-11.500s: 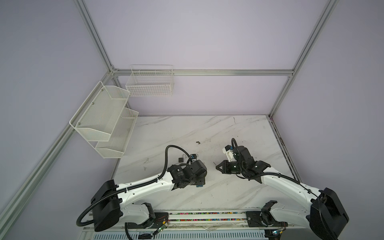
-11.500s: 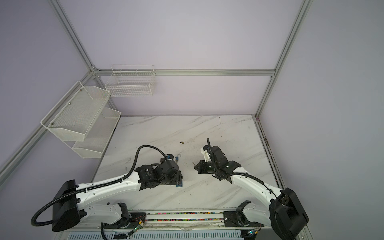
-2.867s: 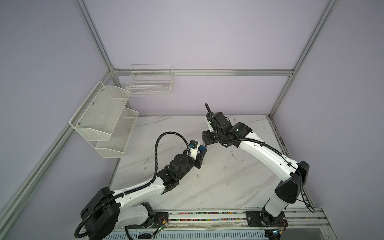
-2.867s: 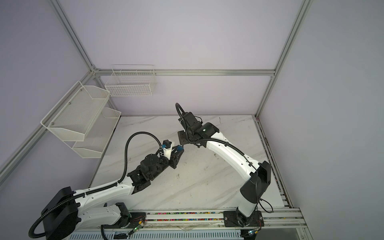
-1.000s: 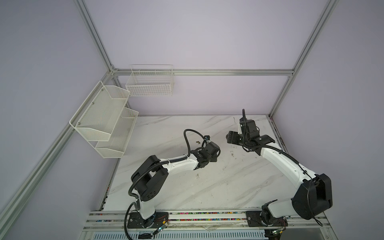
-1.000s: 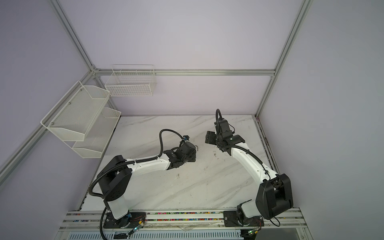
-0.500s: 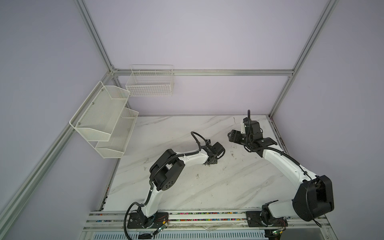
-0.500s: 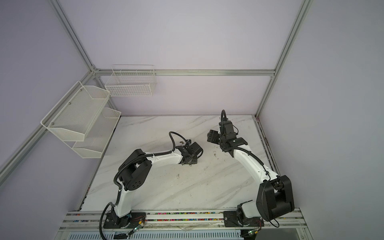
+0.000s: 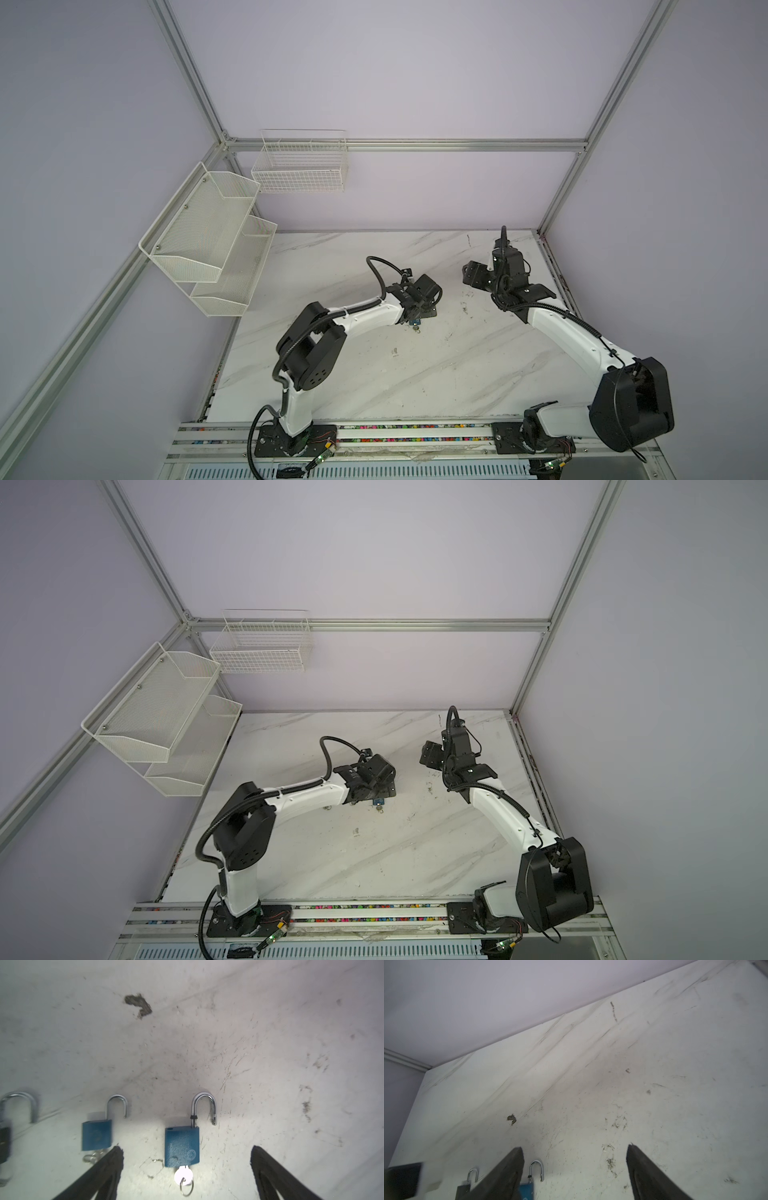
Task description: Unlock with the key
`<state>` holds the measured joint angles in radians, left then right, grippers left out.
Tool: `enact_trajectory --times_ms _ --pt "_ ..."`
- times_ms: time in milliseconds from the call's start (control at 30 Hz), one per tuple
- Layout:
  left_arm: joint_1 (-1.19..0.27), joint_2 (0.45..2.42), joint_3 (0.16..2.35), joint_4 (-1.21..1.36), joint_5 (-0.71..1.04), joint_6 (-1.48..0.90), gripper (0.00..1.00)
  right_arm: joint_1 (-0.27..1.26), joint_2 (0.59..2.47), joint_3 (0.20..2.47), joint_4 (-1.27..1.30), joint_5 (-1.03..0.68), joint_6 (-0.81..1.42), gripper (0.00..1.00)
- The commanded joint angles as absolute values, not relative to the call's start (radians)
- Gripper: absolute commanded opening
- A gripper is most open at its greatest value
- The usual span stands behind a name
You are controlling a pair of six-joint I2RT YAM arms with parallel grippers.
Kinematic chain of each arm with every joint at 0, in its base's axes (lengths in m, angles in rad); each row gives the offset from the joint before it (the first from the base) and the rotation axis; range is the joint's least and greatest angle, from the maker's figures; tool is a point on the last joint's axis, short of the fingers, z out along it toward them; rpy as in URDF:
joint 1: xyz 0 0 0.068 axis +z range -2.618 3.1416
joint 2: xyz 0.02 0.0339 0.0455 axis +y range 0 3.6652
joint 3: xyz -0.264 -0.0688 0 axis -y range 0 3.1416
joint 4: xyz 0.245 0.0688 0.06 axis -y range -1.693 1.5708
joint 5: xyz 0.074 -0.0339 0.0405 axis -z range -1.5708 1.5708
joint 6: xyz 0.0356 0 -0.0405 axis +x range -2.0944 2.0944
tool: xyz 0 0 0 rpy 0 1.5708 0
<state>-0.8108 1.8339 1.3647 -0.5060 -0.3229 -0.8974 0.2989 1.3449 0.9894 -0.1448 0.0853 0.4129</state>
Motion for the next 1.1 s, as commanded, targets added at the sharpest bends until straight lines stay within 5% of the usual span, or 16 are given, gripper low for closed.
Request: enact_trajectory --times_ms 0,133,233,400,633,900,1067 --pt "-0.737 1.608 1.249 -0.390 -0.418 -0.795 1.00 0.243 1.284 0.939 0.000 0.338 0.425 0.97" --pt "-0.579 1.363 1.139 -0.421 -0.640 -0.614 1.00 0.177 1.260 0.795 0.242 0.493 0.363 0.97" --pt "-0.379 1.269 1.038 -0.381 -0.641 -0.483 1.00 0.119 1.303 0.687 0.467 0.477 0.281 0.98" --pt "-0.177 1.220 0.745 -0.054 -0.723 -0.317 1.00 0.090 1.503 0.643 0.715 0.442 0.161 0.97" --pt "-0.090 1.300 0.376 0.718 -0.564 -0.062 1.00 0.024 1.669 0.581 1.006 0.201 0.089 0.97" --pt "-0.043 1.607 0.220 1.321 -0.178 0.068 1.00 0.015 1.758 0.459 1.330 -0.065 -0.050 0.98" --pt "-0.017 1.563 0.425 0.834 -0.284 -0.042 1.00 0.044 1.788 0.468 1.357 0.005 -0.053 0.98"
